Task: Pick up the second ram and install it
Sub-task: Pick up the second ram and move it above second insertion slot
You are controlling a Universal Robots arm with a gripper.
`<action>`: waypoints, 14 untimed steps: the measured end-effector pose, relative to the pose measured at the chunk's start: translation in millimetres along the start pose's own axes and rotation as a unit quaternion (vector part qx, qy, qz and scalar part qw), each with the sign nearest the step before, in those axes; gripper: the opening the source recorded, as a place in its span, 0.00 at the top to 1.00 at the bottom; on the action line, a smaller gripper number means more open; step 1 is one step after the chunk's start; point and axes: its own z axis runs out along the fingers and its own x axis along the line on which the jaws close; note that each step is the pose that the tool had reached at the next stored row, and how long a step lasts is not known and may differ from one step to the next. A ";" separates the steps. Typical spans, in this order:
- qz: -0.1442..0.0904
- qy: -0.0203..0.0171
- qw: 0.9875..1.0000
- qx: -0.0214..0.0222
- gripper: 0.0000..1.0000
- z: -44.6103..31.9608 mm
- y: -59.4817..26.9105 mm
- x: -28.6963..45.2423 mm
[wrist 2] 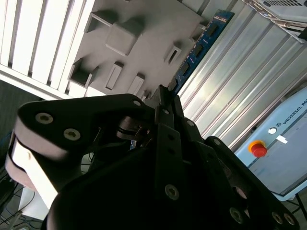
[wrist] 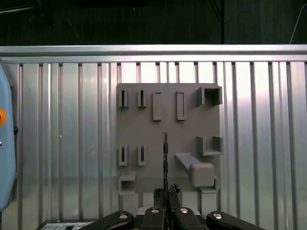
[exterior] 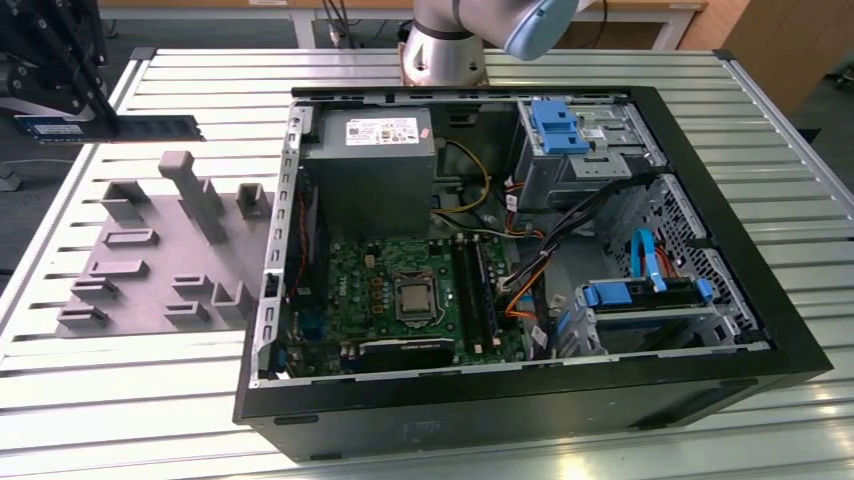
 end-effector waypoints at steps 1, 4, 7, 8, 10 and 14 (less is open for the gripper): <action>0.000 0.000 1.000 0.000 0.86 0.0 -0.7 0.0; 0.000 0.000 1.000 0.000 0.86 -0.1 -2.6 -0.1; 0.000 0.000 1.000 0.000 0.86 -0.2 -5.0 -0.2; 0.000 0.000 1.000 0.000 0.86 -0.2 -5.9 -0.2; 0.000 0.000 1.000 0.000 0.86 -0.2 -7.6 -0.2; 0.000 0.000 1.000 0.000 0.86 -0.2 -8.7 -0.3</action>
